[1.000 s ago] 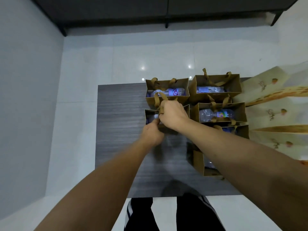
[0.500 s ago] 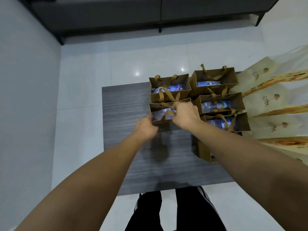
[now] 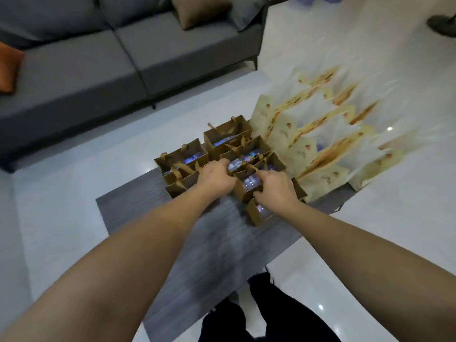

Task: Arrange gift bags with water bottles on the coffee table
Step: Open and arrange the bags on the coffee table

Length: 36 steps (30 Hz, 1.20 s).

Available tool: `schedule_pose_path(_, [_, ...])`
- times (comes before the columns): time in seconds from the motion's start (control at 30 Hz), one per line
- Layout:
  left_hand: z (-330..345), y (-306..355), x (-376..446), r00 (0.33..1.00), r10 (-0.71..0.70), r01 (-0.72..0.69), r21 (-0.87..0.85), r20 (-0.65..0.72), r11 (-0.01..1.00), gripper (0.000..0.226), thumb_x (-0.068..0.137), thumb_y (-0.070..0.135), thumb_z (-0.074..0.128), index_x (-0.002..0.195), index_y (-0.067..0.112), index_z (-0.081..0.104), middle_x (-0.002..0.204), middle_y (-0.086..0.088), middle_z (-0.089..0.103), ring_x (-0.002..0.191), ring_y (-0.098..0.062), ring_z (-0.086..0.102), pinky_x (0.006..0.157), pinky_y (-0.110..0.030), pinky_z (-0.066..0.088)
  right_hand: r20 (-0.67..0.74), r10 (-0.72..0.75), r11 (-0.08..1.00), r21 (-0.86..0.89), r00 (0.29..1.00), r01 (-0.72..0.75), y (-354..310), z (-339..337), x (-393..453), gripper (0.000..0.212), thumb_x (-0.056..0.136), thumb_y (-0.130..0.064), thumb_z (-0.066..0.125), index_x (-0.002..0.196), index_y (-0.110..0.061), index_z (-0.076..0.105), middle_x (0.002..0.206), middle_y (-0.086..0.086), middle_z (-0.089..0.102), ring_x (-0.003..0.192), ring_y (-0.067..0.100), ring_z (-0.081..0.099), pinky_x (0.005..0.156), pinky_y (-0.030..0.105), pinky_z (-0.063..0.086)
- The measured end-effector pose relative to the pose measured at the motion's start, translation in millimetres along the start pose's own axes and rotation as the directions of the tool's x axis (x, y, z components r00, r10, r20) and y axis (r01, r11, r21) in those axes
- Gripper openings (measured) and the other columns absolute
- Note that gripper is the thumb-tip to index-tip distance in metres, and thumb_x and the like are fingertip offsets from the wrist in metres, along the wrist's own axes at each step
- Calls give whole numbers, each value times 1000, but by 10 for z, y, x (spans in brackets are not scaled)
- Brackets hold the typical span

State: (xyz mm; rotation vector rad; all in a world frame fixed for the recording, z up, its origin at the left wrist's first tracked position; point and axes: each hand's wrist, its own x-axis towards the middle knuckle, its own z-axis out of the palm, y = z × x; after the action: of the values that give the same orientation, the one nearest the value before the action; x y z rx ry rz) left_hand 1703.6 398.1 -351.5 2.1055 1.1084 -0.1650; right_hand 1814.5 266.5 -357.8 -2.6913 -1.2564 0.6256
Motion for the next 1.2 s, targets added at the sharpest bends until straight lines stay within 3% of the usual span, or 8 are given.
schedule_pose_path(0.13, [321, 970, -95, 967, 243, -252, 146, 74, 957, 47, 87, 31, 63, 133, 20, 57, 132, -9, 59, 123, -31, 55, 99, -37, 48, -88, 152, 985, 97, 984, -144, 716, -410, -375, 50, 79, -28, 66, 128, -22, 61, 115, 13, 64, 113, 38, 57, 88, 40, 51])
schedule_pose_path(0.27, [724, 1968, -284, 871, 452, -490, 252, 196, 835, 49, 90, 32, 60, 137, 18, 55, 134, -14, 59, 125, -34, 53, 101, -36, 45, -171, 310, 946, 159, 935, -284, 1476, -758, -839, 47, 83, -35, 64, 129, -26, 60, 119, 10, 65, 114, 38, 58, 85, 41, 52])
schedule_pose_path(0.4, [1295, 3036, -537, 759, 570, -650, 322, 316, 688, 55, 92, 29, 61, 144, 15, 47, 140, -15, 50, 129, -34, 48, 102, -41, 45, -234, 471, 869, 288, 851, -402, 2410, -1029, -1408, 54, 84, -30, 62, 137, -24, 55, 122, 11, 62, 116, 38, 54, 88, 40, 51])
schedule_pose_path(0.57, [2223, 4238, -1009, 581, 685, -814, 321, 439, 485, 59, 94, 24, 59, 149, 12, 42, 145, -17, 48, 130, -34, 49, 103, -35, 42, -260, 677, 719, 434, 689, -543, 3747, -1226, -2192, 65, 91, -34, 63, 151, -21, 40, 137, 11, 55, 127, 34, 49, 102, 42, 45])
schedule_pose_path(0.7, [3061, 5026, -1331, 454, 701, -890, 311, 550, 333, 59, 96, 28, 58, 151, 16, 40, 151, -12, 43, 138, -29, 40, 109, -35, 36, -231, 797, 583, 534, 558, -612, 4718, -1237, -2810, 66, 93, -35, 63, 152, -22, 38, 139, 10, 53, 129, 33, 47, 102, 41, 42])
schedule_pose_path(0.87, [3969, 5818, -1728, 324, 719, -946, 225, 615, 233, 57, 97, 26, 57, 150, 15, 41, 151, -10, 43, 138, -27, 40, 108, -34, 37, -173, 892, 432, 601, 418, -672, 5610, -1153, -3453, 67, 93, -35, 63, 153, -22, 36, 140, 9, 53, 130, 32, 46, 104, 41, 41])
schedule_pose_path(1.03, [4832, 6338, -1982, 119, 606, -983, 177, 787, -37, 59, 98, 28, 55, 153, 16, 36, 154, -7, 39, 139, -28, 36, 111, -42, 39, -88, 957, 263, 661, 276, -702, 6277, -1037, -3893, 68, 93, -34, 64, 154, -23, 37, 139, 10, 53, 129, 32, 48, 102, 40, 42])
schedule_pose_path(1.2, [5744, 6984, -2112, 5, 536, -994, 64, 844, -91, 60, 98, 30, 56, 153, 16, 37, 153, -8, 40, 139, -28, 37, 113, -42, 38, -10, 992, 97, 684, 124, -723, 6951, -941, -4199, 65, 91, -35, 66, 150, -21, 42, 129, 9, 59, 119, 30, 54, 96, 38, 49])
